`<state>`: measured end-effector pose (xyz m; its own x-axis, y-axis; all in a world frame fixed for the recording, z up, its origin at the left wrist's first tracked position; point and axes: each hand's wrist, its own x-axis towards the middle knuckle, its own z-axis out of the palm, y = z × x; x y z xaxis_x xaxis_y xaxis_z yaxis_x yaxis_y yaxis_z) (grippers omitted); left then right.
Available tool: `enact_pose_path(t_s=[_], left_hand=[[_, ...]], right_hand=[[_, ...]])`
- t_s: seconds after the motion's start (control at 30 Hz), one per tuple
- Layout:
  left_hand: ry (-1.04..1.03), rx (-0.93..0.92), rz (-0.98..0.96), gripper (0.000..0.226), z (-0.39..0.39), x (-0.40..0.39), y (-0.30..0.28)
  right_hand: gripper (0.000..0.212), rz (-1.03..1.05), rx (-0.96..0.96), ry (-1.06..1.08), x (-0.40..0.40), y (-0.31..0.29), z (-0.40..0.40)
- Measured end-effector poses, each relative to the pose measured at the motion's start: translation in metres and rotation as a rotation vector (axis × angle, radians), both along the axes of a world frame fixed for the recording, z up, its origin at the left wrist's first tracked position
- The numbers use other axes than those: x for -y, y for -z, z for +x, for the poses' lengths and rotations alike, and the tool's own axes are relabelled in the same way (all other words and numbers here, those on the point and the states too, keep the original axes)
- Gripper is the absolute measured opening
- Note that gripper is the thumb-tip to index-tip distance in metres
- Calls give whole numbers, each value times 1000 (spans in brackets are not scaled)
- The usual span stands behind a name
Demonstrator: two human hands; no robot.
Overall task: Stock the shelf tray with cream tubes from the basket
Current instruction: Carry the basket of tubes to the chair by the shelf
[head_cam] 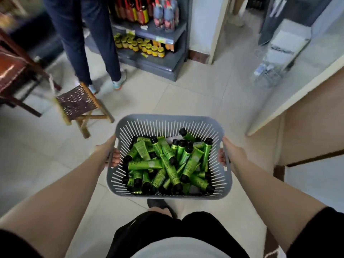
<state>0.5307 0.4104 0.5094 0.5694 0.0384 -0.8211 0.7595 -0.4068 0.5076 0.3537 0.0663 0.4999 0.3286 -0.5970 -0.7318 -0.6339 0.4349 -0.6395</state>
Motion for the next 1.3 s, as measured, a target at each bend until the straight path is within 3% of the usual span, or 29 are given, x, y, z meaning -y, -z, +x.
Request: enact_pose_path(t_s=[0.37, 0.83, 1.07, 1.3], left_hand=[[-602, 121, 140, 62, 50, -164, -12], [-1245, 111, 27, 54, 118, -276, -28], [-1410, 130, 0, 55, 141, -335, -29], [-1491, 24, -81, 58, 175, -423, 1]], right_hand=[[51, -18, 2, -451, -139, 10, 239], [54, -28, 2, -1007, -321, -4, 502], [53, -29, -29, -1186, -417, -7, 580], [53, -67, -76, -1266, -533, 8, 645]])
